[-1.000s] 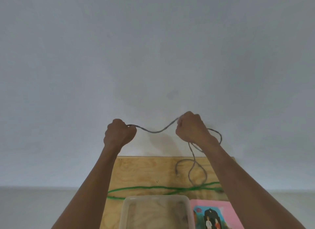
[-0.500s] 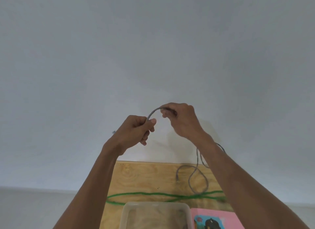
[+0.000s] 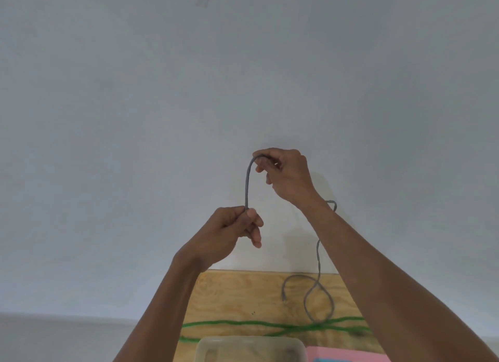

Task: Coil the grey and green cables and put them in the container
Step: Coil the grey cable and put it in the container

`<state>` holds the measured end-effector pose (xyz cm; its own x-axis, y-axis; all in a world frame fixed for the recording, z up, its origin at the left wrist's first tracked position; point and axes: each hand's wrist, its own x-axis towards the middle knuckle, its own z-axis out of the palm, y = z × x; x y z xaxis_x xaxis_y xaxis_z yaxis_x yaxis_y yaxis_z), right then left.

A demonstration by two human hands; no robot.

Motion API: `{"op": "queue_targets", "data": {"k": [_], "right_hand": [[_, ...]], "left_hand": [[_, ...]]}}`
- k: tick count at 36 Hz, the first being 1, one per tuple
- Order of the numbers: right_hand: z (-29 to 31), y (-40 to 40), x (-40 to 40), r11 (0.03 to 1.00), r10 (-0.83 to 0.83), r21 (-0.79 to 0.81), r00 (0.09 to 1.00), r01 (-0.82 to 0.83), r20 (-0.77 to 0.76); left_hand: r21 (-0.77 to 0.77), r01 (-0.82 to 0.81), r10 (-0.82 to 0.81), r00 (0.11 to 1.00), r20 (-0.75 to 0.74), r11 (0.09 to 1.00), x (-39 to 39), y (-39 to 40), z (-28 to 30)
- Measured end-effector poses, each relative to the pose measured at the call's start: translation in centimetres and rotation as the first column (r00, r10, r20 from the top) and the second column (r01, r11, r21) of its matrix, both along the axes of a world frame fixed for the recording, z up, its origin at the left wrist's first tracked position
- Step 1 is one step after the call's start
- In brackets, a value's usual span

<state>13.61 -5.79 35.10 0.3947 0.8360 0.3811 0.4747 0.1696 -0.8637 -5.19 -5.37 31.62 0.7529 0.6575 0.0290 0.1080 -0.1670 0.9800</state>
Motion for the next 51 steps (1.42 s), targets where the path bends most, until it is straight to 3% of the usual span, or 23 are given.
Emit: {"op": "queue_targets", "data": {"k": [8,11,14,17,23,30,36,41,44,48,51], "right_hand": [[0.4,0.4,-0.7,0.999,-0.029,0.019,0.998,0.030,-0.051],[-0.8,0.3,-1.0,0.999,-0.012,-0.052,0.999,0.009,-0.051],[-2.6,-0.2,-1.7,0.973,0.101,-0.223,0.985,-0.068,0.140],[-3.9,-1.4,-2.7,0.932,0.170,-0.352,0.963,-0.088,0.208],[-5.1,-3.2,-4.1,0.936,0.272,-0.305,0.914,-0.178,0.300],[-4.4,-4.5,-3.8,0.958,0.218,-0.268,0.864,-0.100,0.454],[-1.0,-5.8,-3.5,0.951,0.248,-0.291,0.814,-0.101,0.525],[1.7,-5.5,-2.0,0.962,0.263,-0.222,0.768,-0.161,0.585],[2.8,-4.5,-0.5,0.941,0.337,-0.213,0.783,-0.263,0.523],[3.7,-3.9,0.2,0.902,0.429,-0.082,0.862,-0.423,0.269],[4.1,-3.3,0.5,0.900,0.432,-0.007,0.886,-0.437,0.168]], "left_hand": [[0.023,-0.024,0.026,0.997,-0.072,0.999,0.8,-0.7,0.3],[-0.185,0.087,-0.051,0.980,0.193,0.979,1.3,-1.6,1.6],[-0.290,0.181,-0.035,0.895,0.445,0.940,1.8,-1.6,3.3],[-0.318,0.076,0.103,0.856,0.508,0.945,2.2,-0.5,4.3],[-0.364,-0.093,0.288,0.798,0.529,0.927,2.2,1.7,4.7],[-0.137,-0.175,0.217,0.887,0.409,0.975,1.6,2.9,4.5],[0.158,-0.300,0.264,0.941,0.212,0.941,1.5,3.6,3.6],[0.408,-0.167,0.190,0.982,-0.017,0.897,1.4,3.8,1.9],[0.290,-0.091,0.097,0.995,-0.004,0.953,1.5,2.5,2.2],[0.071,-0.097,0.092,0.993,0.074,0.993,1.8,1.2,2.8],[-0.107,-0.054,0.072,0.981,0.178,0.993,1.9,0.8,2.8]]}}
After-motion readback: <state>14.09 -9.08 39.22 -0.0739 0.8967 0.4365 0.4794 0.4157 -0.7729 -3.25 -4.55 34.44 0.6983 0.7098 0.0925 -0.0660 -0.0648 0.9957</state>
